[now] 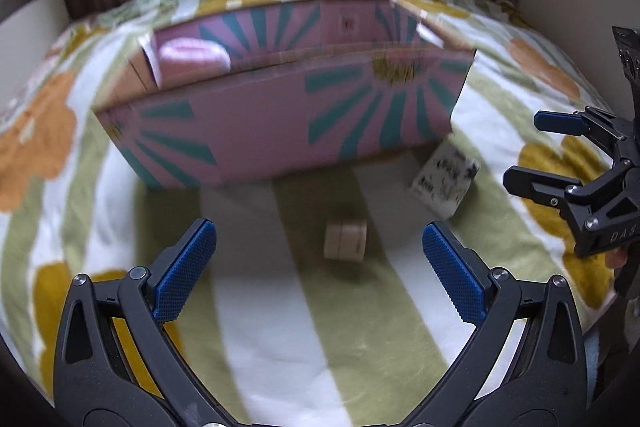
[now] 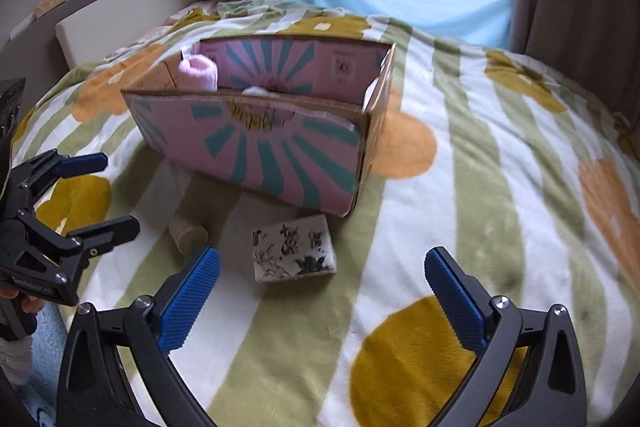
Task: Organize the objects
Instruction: 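Withdraw both tools from the box and move toward the beige jar and tissue pack, then grasp the beige jar with the left gripper while the right grasps the tissue pack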
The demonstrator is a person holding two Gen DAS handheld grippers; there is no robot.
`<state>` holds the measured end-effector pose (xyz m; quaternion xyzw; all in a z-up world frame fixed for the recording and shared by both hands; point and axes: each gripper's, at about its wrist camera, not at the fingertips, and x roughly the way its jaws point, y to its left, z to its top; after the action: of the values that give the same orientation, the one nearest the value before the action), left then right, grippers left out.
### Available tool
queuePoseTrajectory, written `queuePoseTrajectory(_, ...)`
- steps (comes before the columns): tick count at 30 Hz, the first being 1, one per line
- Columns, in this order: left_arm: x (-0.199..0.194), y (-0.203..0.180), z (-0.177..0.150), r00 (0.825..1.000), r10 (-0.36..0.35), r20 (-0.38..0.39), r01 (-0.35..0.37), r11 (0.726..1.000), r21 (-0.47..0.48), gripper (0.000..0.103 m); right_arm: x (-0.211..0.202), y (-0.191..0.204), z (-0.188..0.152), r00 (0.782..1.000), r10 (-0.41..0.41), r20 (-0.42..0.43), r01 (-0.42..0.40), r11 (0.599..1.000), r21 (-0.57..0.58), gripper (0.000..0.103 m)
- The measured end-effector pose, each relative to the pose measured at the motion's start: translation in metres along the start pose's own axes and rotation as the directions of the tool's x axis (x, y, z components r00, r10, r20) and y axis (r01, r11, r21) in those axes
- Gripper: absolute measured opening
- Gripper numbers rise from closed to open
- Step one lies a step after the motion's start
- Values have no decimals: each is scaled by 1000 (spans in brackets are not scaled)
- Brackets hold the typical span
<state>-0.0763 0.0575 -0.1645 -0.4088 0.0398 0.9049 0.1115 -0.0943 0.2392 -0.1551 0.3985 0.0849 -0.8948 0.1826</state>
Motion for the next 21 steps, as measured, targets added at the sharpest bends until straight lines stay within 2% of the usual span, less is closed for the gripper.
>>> queuePoseTrajectory(5, 28, -10, -12, 999, 13, -51, -13, 1000, -3, 95, 24, 8, -8, 1000, -26, -10, 25, 997, -78, 102)
queuePoseTrajectory(7, 37, -12, -16, 997, 43, -68, -44, 999, -9, 94, 31, 11, -9, 999, -37, -10, 35, 993, -114, 102)
queuePoseTrajectory(8, 41, -12, -17, 996, 36, -75, -38, 999, -17, 89, 35, 12, -10, 999, -41, -12, 39, 991, -129, 101)
queuePoseTrajectory(9, 45, -12, -18, 996, 33, -83, -35, 999, -25, 81, 38, 13, -11, 999, -43, -13, 40, 989, -140, 98)
queuePoseTrajectory(13, 57, -13, -24, 993, 55, -107, -58, 998, -24, 68, 54, 16, -12, 999, -26, -37, 20, 988, -154, 85)
queuePoseTrajectory(15, 60, -15, -27, 992, 59, -110, -61, 998, -17, 57, 58, 16, -13, 999, -22, -49, 14, 988, -152, 77)
queuePoseTrajectory(19, 62, -15, -30, 993, 46, -107, -50, 998, -40, 46, 63, 18, -15, 998, -21, -54, 12, 987, -163, 71)
queuePoseTrajectory(21, 63, -14, -31, 994, 33, -107, -38, 998, -53, 38, 64, 19, -15, 998, -17, -64, 6, 985, -172, 63)
